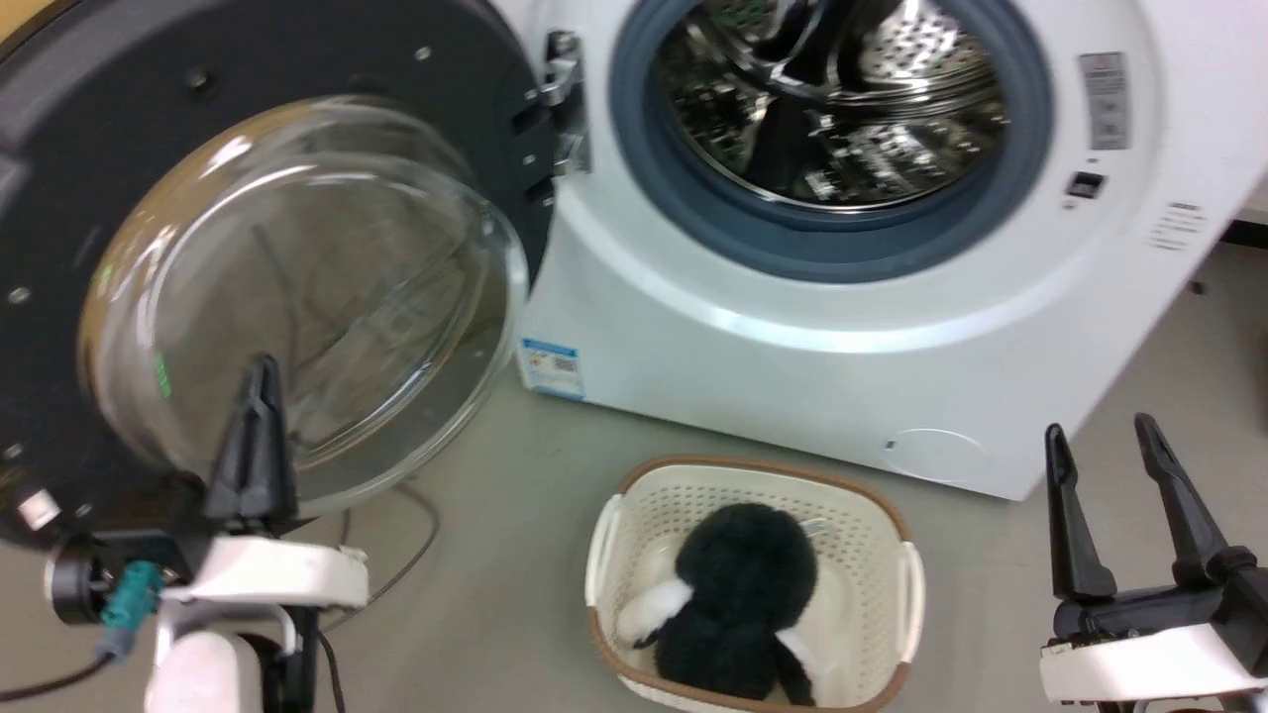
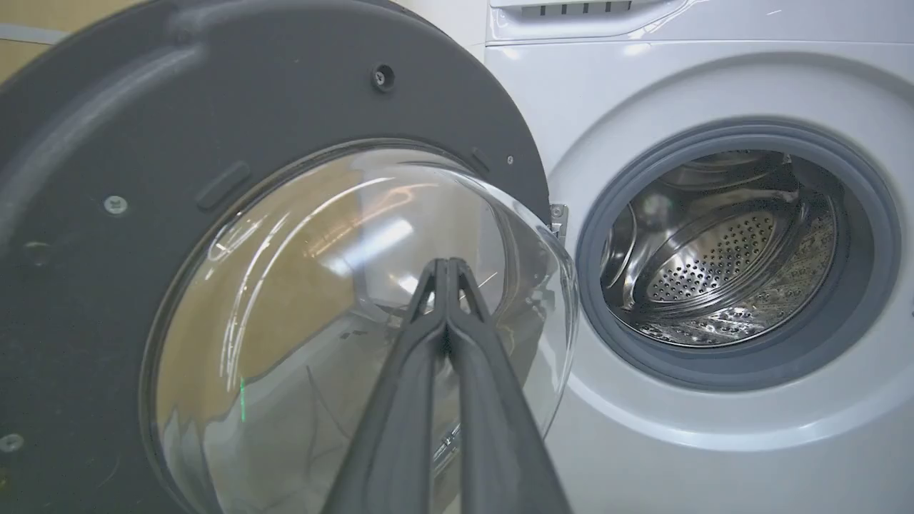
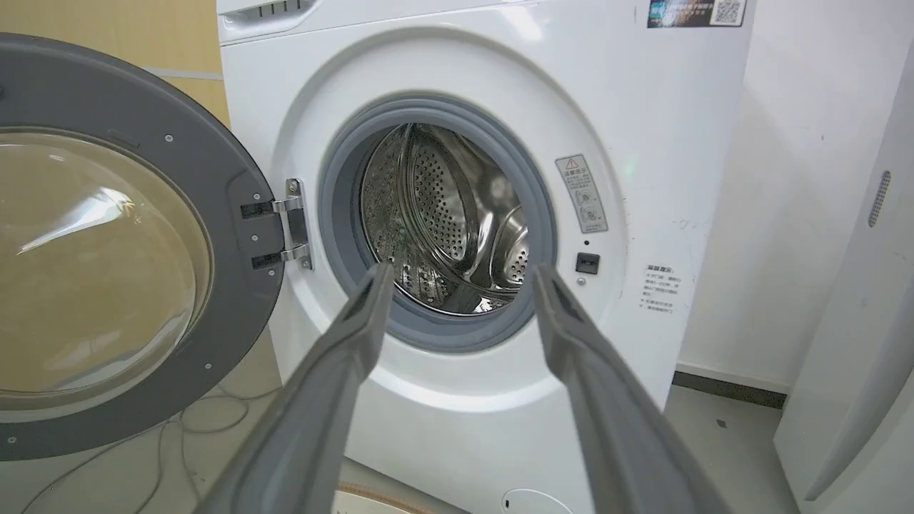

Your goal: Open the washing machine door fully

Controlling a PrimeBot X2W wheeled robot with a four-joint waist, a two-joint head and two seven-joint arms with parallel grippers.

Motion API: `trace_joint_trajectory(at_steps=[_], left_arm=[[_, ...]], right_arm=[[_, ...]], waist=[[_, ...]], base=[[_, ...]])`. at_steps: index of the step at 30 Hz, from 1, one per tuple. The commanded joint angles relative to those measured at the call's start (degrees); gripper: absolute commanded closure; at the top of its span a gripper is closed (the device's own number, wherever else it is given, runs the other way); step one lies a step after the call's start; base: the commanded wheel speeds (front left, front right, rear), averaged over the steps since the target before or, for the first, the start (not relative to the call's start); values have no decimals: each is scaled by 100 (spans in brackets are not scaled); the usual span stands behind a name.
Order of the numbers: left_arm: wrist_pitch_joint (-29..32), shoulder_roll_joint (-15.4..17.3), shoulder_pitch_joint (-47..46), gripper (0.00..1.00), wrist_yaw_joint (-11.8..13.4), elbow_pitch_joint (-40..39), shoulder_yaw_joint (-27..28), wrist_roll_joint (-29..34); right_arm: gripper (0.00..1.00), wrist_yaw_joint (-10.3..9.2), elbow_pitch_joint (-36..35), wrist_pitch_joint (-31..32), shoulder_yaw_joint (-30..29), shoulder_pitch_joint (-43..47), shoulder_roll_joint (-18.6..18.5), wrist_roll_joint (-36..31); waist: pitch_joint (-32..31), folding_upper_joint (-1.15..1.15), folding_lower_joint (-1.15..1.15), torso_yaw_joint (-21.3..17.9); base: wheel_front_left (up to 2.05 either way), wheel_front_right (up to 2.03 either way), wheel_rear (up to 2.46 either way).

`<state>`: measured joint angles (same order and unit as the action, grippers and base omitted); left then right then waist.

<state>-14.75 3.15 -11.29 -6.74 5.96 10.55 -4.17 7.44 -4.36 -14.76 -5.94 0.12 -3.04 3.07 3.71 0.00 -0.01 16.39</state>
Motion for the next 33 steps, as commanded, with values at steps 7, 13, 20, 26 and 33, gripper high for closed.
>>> trace_joint_trajectory(at_steps=[7,13,20,26,33], left_arm=[[-25,-21,378,0,15,-187,-317,-9],[-25,-25,641,0,39,-284,-529,-58],[-25,-26,909,0,236,-221,-713,68],[-25,-26,1049,0,370,-111,-767,-6],[22,-35,1023,100,458,-116,-788,6]], right_arm=[[0,5,-77,-24,-12,129,16,74],[0,5,-57,-24,11,202,16,105],[0,5,-12,-24,60,268,16,147],[0,5,44,-24,140,322,16,177],[100,0,56,16,126,287,-1,159]], waist=[[-159,0,1,-571],[-218,0,1,-926],[-269,0,1,-1265],[-287,0,1,-1449],[-289,0,1,-1489]], base=[[0,0,0],[0,0,0],[0,0,0],[0,0,0],[0,0,0]])
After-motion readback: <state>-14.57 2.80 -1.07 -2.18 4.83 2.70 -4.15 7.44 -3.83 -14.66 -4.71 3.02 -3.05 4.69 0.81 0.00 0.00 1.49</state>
